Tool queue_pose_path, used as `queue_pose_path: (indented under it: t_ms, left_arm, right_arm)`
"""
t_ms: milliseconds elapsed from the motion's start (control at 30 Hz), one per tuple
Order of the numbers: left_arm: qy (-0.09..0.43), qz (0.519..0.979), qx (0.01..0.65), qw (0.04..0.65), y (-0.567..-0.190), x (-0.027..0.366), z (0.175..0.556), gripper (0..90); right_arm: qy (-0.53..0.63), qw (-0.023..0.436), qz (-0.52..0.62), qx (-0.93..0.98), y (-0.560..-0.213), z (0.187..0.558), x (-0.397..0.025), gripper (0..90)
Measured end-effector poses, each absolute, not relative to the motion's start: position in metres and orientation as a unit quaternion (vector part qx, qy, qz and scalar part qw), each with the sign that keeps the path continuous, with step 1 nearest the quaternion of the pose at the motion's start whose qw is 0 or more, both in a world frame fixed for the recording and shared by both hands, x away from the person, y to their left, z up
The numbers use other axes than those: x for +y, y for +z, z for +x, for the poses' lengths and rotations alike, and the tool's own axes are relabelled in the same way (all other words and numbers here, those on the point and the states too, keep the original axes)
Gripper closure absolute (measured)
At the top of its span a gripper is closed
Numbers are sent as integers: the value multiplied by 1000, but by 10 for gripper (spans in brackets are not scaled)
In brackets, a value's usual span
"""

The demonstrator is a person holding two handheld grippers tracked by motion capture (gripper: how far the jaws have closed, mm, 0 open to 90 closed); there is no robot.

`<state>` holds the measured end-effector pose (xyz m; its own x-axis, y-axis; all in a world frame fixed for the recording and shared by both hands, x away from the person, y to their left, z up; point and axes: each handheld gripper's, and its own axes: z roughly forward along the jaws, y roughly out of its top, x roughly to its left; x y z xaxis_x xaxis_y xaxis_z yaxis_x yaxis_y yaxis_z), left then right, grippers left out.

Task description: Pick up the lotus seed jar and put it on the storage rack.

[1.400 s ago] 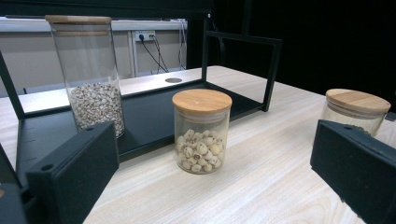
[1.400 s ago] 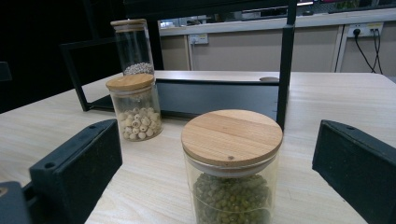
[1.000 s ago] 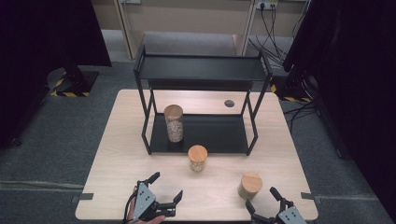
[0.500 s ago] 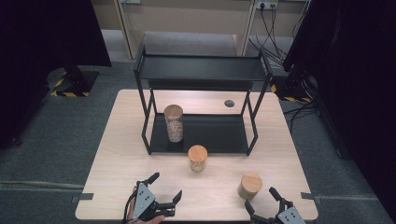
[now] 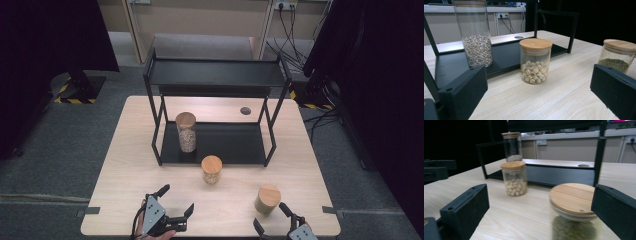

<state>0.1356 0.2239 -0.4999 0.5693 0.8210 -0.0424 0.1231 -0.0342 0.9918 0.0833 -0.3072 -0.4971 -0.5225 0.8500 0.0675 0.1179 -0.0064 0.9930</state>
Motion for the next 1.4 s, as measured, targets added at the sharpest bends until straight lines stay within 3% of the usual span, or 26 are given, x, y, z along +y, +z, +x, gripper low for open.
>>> queue_pose_path:
  t_ms: [733, 1400]
  left_arm:
    - [293, 657, 360, 594, -502, 224, 135, 6]
    - [300, 653, 366, 591, -504, 226, 137, 7]
  right_arm:
    - [601, 263, 329, 680, -495, 103, -270, 26]
    - [592, 263, 314, 694, -489, 138, -230, 35]
